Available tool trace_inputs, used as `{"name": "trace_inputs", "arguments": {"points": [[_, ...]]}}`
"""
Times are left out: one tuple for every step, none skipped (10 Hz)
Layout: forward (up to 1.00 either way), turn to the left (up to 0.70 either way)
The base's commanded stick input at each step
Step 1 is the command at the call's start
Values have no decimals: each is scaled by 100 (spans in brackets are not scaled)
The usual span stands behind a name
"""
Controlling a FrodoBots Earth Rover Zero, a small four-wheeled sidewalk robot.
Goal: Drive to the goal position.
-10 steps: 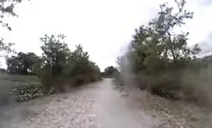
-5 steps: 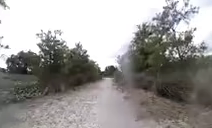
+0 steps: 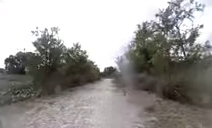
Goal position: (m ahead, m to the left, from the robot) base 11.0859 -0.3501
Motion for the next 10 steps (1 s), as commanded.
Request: {"name": "trace_inputs", "arguments": {"points": [[60, 0], [60, 0], [60, 0], [60, 0], [60, 0], [60, 0], [60, 0], [60, 0], [60, 0], [60, 0]]}}
